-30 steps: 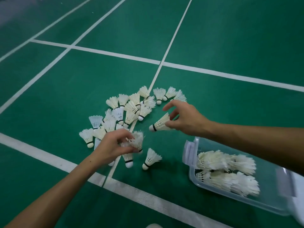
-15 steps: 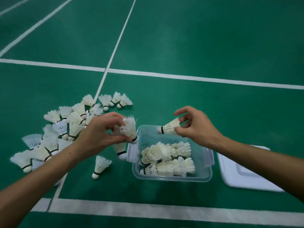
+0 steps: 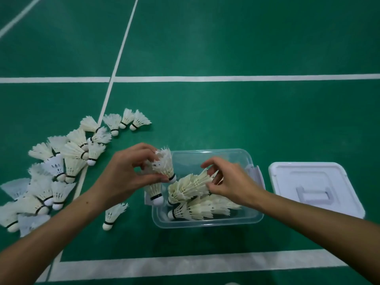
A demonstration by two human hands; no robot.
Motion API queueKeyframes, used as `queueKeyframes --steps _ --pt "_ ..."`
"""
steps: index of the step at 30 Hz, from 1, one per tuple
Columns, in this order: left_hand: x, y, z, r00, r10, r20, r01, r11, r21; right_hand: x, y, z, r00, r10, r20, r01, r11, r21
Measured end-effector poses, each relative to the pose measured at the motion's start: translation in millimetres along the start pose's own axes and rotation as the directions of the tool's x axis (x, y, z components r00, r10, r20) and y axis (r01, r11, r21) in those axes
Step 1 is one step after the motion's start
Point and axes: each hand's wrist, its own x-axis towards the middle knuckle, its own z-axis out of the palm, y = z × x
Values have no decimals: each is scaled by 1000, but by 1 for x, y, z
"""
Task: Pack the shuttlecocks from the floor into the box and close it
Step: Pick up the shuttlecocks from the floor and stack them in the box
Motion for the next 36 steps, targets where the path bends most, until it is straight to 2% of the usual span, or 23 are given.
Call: queueKeyframes --steps 7,15,17,19,21,23,26,29,36 --pt "2 1 16 997 38 61 -40 999 33 0 10 16 998 27 49 -28 999 28" --pt "16 5 28 984 47 173 -65 993 102 -7 9 -3 989 54 141 -73 988 139" --pt "18 6 29 983 24 184 -46 992 114 -13 4 -16 992 55 111 -69 989 127" --pt "20 8 30 981 0 194 -26 991 128 -19 -7 -32 999 39 21 -42 990 132" --pt "24 10 33 978 -29 207 0 991 137 -22 -23 -44 995 -25 -101 40 987 155" --pt "28 13 36 975 -53 216 20 988 155 -22 -42 -49 979 -125 -162 147 980 135" --pt "35 18 39 970 -62 235 22 985 170 -17 -59 -45 961 -243 -135 254 964 72" --pt "40 24 41 968 -63 243 29 990 139 -12 -59 -39 946 -293 -135 295 955 -5" --pt "50 29 54 967 -34 253 6 994 110 -21 -36 -39 951 -236 -201 238 971 -15"
